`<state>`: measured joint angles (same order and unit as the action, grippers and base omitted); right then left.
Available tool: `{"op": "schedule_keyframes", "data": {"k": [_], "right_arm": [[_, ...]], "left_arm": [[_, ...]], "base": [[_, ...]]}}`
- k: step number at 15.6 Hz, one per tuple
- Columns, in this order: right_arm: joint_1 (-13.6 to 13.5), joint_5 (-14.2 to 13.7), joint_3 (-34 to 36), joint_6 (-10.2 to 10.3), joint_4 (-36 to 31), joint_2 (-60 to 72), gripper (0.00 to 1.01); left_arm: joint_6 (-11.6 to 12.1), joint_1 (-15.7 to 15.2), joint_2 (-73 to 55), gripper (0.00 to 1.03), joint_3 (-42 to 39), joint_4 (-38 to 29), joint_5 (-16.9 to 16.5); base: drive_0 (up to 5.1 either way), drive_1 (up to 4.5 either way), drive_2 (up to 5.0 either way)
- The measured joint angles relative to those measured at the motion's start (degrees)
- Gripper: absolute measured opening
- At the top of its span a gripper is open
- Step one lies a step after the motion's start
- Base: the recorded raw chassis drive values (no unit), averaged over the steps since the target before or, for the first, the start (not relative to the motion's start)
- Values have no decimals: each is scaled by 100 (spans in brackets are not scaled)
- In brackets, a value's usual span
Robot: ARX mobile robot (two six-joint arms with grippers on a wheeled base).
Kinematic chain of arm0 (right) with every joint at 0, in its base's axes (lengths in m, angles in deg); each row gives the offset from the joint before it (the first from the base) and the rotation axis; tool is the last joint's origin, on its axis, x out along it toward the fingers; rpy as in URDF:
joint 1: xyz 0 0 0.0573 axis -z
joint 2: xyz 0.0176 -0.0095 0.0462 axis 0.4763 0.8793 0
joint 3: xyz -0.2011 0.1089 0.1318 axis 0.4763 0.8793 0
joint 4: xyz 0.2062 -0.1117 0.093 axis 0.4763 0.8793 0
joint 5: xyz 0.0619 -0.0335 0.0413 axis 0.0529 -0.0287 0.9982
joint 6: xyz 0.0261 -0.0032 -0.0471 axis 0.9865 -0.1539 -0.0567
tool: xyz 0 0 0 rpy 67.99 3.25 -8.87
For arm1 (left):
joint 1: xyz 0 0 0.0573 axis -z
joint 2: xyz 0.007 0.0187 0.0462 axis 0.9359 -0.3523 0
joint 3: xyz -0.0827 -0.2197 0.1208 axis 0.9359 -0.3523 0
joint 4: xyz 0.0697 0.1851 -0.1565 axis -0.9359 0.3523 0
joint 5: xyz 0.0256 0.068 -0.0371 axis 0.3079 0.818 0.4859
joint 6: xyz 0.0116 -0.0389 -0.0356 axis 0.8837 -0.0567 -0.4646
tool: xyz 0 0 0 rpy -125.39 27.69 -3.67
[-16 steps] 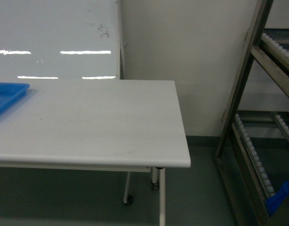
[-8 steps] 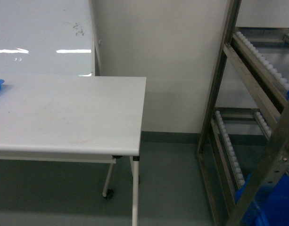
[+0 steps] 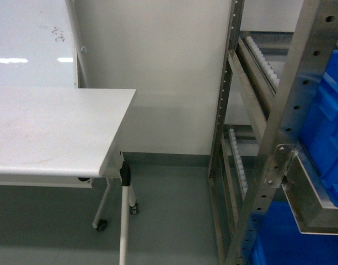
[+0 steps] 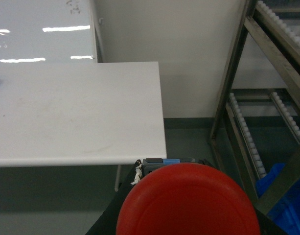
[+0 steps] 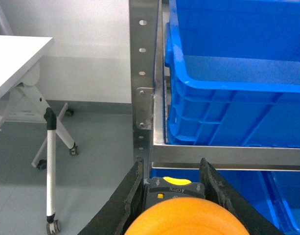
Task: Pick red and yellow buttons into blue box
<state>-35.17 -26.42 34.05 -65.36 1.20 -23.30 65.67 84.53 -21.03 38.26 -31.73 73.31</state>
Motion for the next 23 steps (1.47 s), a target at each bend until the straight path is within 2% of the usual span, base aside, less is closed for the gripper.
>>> {"op": "schedule_keyframes", "data": {"k": [9, 23], "right_arm": [[0, 4, 0, 0, 2, 0, 30], [0, 4, 0, 0, 2, -2, 30]], "left_arm": [[0, 0, -2, 27, 0, -2, 0], [0, 0, 2, 27, 0, 2, -4]], "base": [[482, -232, -259], [491, -334, -139]]}}
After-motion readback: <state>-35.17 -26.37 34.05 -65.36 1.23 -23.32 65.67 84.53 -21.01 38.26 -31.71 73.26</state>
